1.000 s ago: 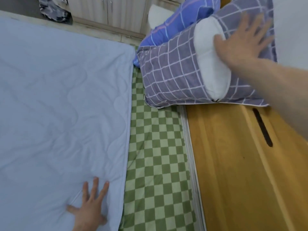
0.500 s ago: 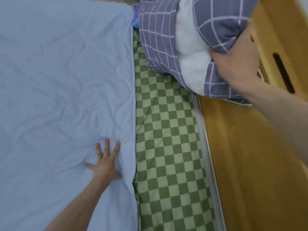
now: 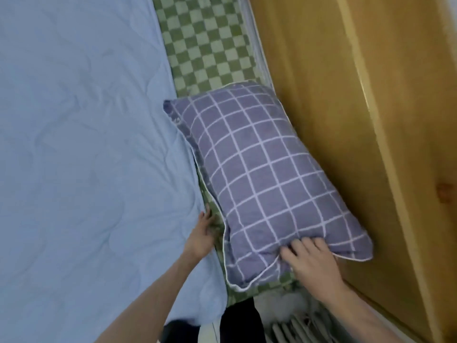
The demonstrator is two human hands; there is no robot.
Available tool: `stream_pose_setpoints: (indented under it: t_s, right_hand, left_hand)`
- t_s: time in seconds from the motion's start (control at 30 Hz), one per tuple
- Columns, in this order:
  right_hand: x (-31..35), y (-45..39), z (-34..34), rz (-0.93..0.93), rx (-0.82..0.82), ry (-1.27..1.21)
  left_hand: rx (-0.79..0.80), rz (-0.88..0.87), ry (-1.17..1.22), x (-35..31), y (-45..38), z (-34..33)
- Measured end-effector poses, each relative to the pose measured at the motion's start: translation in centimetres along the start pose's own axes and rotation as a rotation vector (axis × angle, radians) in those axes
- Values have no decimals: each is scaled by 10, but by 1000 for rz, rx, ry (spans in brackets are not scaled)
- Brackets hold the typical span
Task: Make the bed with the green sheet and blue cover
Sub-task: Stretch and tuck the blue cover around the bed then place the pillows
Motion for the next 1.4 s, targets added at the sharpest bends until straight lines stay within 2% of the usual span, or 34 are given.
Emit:
stream_pose_setpoints:
  t_s: [0.1, 0.17, 0.23, 0.33, 0.4, 0.47, 0.57, 0.67, 0.73, 0.83, 0.87, 0.9, 0.97, 1.03, 1.2, 1.4]
  right_hand:
    - [48, 39, -35, 33, 401, -97]
    - [64, 50, -47, 7, 546, -225]
    - [68, 42, -43, -73, 420, -306]
    - [48, 11, -29, -209, 46, -397]
    - [10, -19, -22, -420, -81, -445]
    - [-30, -50, -26, -604, -70, -497]
    - [-61, -84, -54, -650, 110, -533]
    - [-51, -84, -86, -748, 217, -606]
    - [-43, -73, -92, -847, 210, -645]
    - [-44, -74, -82, -871, 192, -655]
    - [-47, -83, -75, -866, 166, -654]
    - [-51, -98, -67, -857, 121, -644]
    - [-62, -145, -54, -822, 43, -616]
    - [-77, -209, -49, -767, 33, -546]
    - [-136, -412, -59, -597, 59, -430]
    - [-203, -600, -27, -334, -53, -139]
  left_hand:
    - [23, 226, 595, -4, 22, 2]
    - [61, 269, 670, -6, 30, 0]
    - [42, 245, 620, -16, 36, -7]
    - [3, 109, 583, -44, 32, -12]
    - [-51, 29, 607, -73, 18, -2]
    - [-118, -43, 641, -101, 0, 15]
    - [-175, -150, 607, -132, -24, 20]
    - [-141, -200, 410, -143, -35, 2]
    - [-89, -219, 328, -142, -37, -2]
    - [-10, -200, 267, -135, -35, 21]
    - [-55, -201, 211, -133, -35, 37]
    - [-171, -210, 141, -131, -37, 56]
    - [-501, -215, 49, -129, -48, 102]
    - [-691, -206, -15, -133, -72, 149]
    - [-885, -237, -469, -178, -182, 249]
    - [-1021, -275, -585, -252, -282, 295]
Point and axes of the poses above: each hand's wrist, its own y-axis away from the middle knuckle, its own z-axis out of the back of the hand, x = y × z, the point moved 1 cm from there along -y, towards the middle knuckle, and after that the axes turned 7 degrees about z, right-handed, at the moved point
